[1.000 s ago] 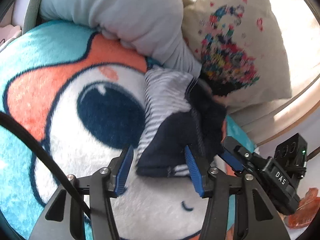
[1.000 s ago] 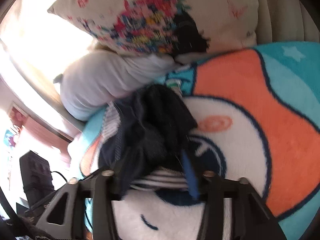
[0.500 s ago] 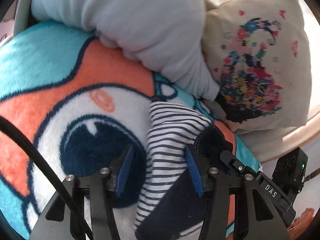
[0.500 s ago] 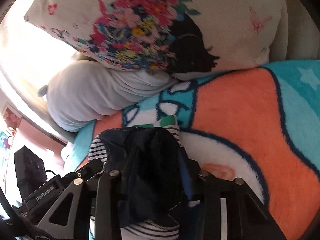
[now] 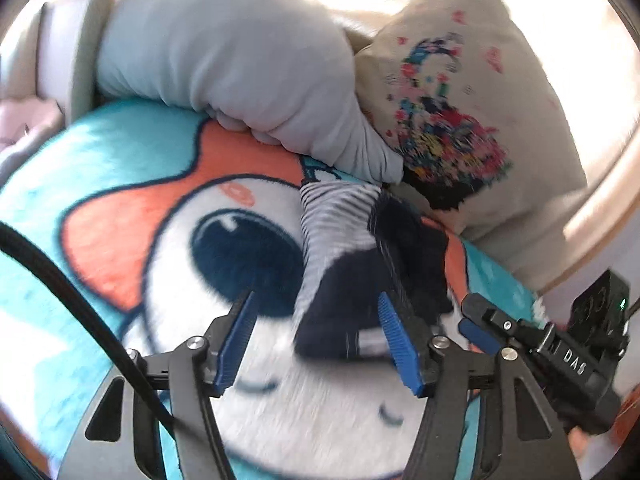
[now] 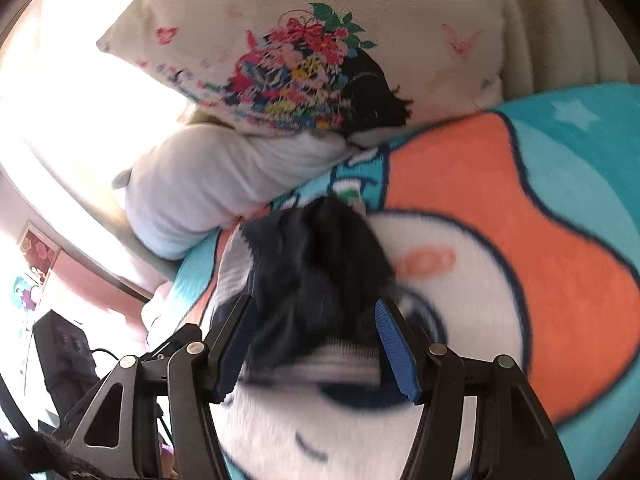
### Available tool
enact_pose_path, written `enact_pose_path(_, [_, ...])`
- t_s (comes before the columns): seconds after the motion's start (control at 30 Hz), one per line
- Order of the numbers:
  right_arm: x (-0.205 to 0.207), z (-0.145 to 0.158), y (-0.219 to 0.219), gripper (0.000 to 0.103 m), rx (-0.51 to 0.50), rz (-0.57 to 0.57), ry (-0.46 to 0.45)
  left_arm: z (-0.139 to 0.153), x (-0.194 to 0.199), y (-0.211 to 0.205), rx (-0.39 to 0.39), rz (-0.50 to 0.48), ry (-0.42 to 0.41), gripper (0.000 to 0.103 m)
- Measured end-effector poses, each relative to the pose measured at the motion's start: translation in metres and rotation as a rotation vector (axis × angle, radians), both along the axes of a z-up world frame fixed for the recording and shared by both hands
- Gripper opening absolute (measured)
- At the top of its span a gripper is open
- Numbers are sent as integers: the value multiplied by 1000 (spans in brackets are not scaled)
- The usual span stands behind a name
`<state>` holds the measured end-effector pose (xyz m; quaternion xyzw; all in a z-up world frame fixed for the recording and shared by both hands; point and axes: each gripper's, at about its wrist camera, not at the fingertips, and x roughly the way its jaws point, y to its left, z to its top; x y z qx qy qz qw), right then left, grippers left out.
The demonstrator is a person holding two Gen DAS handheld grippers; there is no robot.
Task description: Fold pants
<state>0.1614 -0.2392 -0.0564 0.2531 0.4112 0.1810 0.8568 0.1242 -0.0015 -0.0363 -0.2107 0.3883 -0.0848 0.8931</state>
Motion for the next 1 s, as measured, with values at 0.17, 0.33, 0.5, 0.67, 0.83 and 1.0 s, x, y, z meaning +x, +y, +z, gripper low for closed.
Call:
enact_pose_path(0.17, [-45, 8, 8, 67, -27, 1, -16, 25, -51, -1, 122, 30, -63, 67])
enact_pose_path(0.33, [-81, 29, 13, 69, -64, 10, -66, 54, -94, -1, 239, 71, -157, 74])
enact_pose_path(0.5, [-105, 49, 14, 71, -97, -11, -111, 68, -116, -6, 306, 79, -187, 78])
enact_pose_path(0.67, [-128, 61, 20, 72, -144, -18, -143, 72, -138, -9, 345, 70, -180, 78])
enact_pose_path(0.83, [-149, 70, 24, 73, -197, -21, -165, 77, -155, -9, 344, 62, -183, 83])
enact_pose_path(1.0, [-169, 82, 25, 74, -221, -41, -198, 82, -164, -8, 338, 67, -179, 83])
